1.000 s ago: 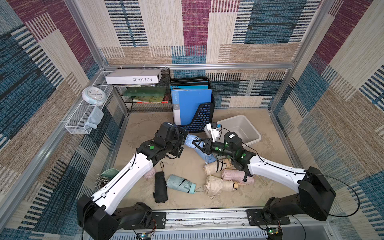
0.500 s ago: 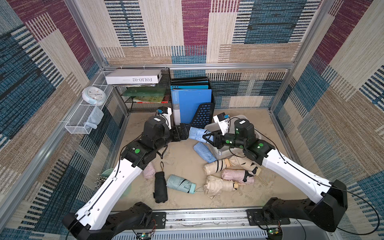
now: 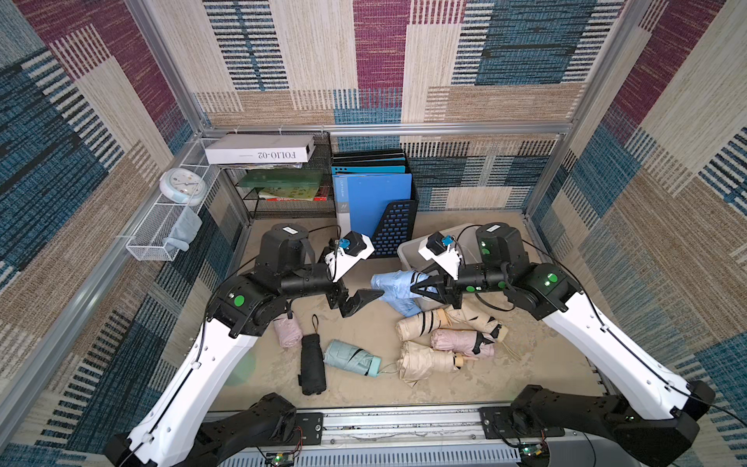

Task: Put the umbrella into the storage box
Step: Pick up the umbrella from the center of the board.

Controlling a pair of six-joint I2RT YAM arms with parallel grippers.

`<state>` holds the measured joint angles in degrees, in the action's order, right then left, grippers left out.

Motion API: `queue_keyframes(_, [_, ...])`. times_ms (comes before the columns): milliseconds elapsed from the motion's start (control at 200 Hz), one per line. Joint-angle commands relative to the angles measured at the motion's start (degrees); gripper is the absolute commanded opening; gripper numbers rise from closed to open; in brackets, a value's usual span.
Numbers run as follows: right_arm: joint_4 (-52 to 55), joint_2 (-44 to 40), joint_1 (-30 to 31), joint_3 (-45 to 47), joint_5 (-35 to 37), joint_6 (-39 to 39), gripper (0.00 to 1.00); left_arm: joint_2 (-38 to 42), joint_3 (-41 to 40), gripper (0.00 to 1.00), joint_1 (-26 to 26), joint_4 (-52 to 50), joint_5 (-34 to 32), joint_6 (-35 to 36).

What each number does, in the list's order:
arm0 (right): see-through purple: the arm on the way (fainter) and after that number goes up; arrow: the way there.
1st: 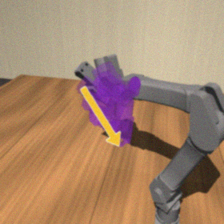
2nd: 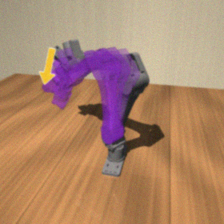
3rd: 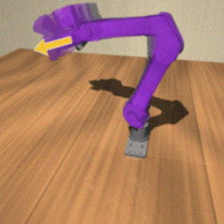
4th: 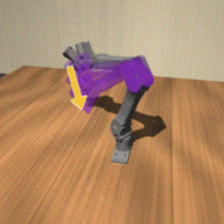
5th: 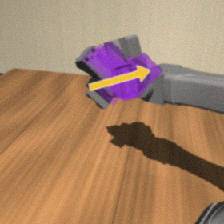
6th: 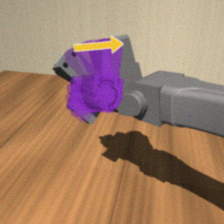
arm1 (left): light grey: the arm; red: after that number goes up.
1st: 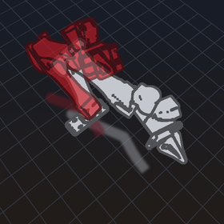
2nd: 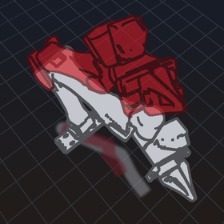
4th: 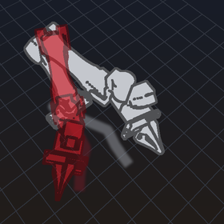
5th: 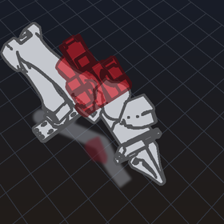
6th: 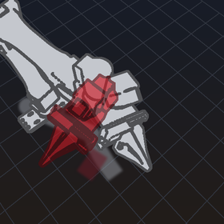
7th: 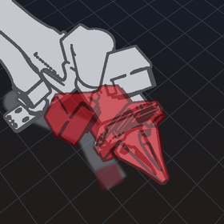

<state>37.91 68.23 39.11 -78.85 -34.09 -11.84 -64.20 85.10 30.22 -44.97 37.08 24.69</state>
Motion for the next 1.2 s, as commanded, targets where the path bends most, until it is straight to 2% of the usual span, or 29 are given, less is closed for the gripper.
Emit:
queue_keyframes(0, [2.49, 0.43, 0.13, -1.06, -6.06, -6.22, 0.0, -2.13, 0.41, 1.0, 0.19, -3.58, 13.11, 5.4])
queue_keyframes(195, [6.63, 3.51, 0.61, -4.55, -10.14, -11.19, 0.0, -6.74, 1.65, 1.0, 0.28, -12.53, 17.59, 7.96])
queue_keyframes(351, [7.31, 5.19, 1.75, -6.23, -12.26, -12.89, 0.0, -6.83, -0.69, 0.98, 0.28, -13.79, 17.37, 9.66])
queue_keyframes(1002, [5.63, 8.81, 2.17, -7.53, -11.96, -10.23, 0.0, -11.81, -1.09, 0.37, 0.19, -20.13, 17.15, 18.33])
queue_keyframes(1072, [3.4, 8.47, 2.2, -7.49, -9.75, -7.27, 0.24, -12.04, -0.99, 0.28, 0.19, -20.09, 17.15, 18.81])
queue_keyframes(1127, [0.6, 7.7, 2.24, -7.25, -7.83, -4.15, 0.46, -12.21, -0.77, 0.21, 0.11, -20.14, 17.28, 19.15])
queue_keyframes(1197, [-4.3, 6.09, 2.2, -6.38, -4.48, 0.66, 0.63, -12.56, -0.26, 0.1, -0.03, -20.09, 17.5, 19.42])
